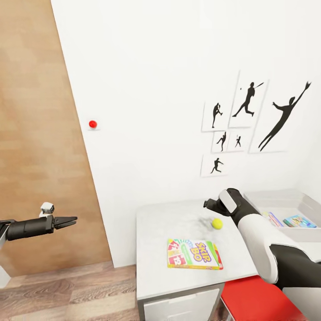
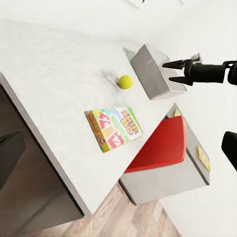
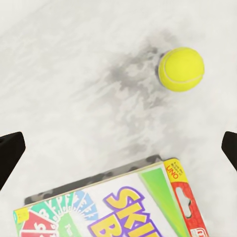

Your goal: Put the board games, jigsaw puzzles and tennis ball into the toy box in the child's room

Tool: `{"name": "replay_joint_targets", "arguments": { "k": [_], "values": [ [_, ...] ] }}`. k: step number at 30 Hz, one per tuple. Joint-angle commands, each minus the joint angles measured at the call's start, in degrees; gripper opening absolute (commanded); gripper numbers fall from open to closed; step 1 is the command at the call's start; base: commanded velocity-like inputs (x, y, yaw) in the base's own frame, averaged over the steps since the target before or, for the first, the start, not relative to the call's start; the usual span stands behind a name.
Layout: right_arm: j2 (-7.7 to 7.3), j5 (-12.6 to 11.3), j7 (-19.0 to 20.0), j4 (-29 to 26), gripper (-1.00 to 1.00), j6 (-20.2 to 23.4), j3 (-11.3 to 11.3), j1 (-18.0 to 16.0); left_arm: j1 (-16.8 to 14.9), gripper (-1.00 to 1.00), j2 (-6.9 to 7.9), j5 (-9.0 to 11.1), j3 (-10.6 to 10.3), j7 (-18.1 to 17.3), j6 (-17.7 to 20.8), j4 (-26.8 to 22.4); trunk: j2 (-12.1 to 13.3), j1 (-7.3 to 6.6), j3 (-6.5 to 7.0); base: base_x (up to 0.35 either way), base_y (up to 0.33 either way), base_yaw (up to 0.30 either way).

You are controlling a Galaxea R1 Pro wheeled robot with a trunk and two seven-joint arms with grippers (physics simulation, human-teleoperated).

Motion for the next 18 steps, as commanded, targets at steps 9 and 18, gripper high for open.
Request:
{"name": "replay_joint_targets", "arguments": {
  "k": [9, 18],
  "values": [
    [-0.05, -0.6, -0.48, 0.0, 1.0, 0.05, -0.12, 0.56, -0.05, 1.0, 0.01, -0.02, 0.0, -0.23, 0.6, 0.0, -0.15, 0.04, -0.99, 0.0, 0.0, 0.0],
    [-0.07, -0.65, -0.41, 0.01, 1.0, -0.04, -0.16, 2.11, -0.09, 1.0, 0.01, -0.02, 0.0, -0.23, 0.65, 0.01, -0.15, 0.04, -1.84, 0.0, 0.0, 0.0]
  ]
}}
